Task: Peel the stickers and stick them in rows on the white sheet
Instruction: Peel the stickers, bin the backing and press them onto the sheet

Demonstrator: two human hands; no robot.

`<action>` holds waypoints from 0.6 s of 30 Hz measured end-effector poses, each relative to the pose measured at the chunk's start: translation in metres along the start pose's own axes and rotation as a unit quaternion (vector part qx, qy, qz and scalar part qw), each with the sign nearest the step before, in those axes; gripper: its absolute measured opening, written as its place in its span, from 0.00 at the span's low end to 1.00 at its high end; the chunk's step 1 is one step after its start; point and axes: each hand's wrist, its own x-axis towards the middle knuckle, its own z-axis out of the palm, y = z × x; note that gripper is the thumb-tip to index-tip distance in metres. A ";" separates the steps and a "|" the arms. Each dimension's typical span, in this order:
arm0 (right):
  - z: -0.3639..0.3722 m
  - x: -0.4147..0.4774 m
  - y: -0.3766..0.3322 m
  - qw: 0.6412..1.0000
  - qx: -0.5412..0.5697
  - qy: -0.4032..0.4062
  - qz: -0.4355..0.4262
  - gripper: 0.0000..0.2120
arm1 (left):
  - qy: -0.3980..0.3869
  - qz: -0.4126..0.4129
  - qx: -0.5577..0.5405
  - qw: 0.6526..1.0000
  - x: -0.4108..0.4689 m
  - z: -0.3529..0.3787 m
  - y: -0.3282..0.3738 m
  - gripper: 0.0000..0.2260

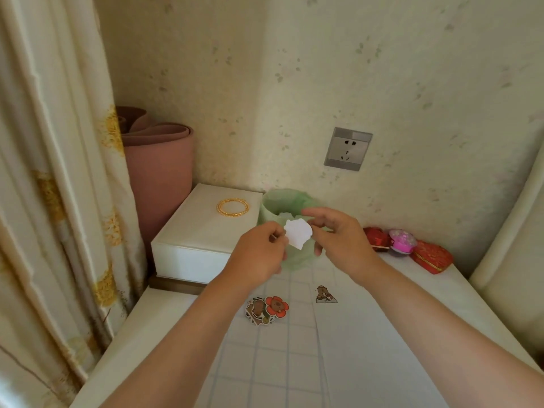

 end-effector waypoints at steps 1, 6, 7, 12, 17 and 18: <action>-0.005 -0.010 0.002 1.000 0.013 -0.002 0.001 0.15 | -0.017 -0.010 -0.007 1.000 -0.001 0.004 0.002 0.08; -0.028 -0.040 0.019 0.999 0.036 0.002 0.012 0.17 | -0.149 -0.080 -0.060 0.984 -0.010 0.022 0.009 0.06; -0.031 -0.044 0.022 0.999 0.033 0.007 0.011 0.16 | -0.172 -0.093 -0.070 0.978 -0.011 0.025 0.008 0.06; -0.044 -0.052 0.036 1.000 0.023 -0.003 0.019 0.05 | -0.238 -0.149 -0.171 0.944 -0.012 0.039 0.007 0.06; -0.051 -0.051 0.047 0.999 0.013 -0.025 0.042 0.03 | -0.267 -0.230 -0.258 0.900 -0.007 0.049 0.004 0.08; -0.051 -0.050 0.049 0.998 0.017 -0.029 0.045 0.03 | -0.263 -0.250 -0.285 0.887 -0.006 0.050 0.003 0.09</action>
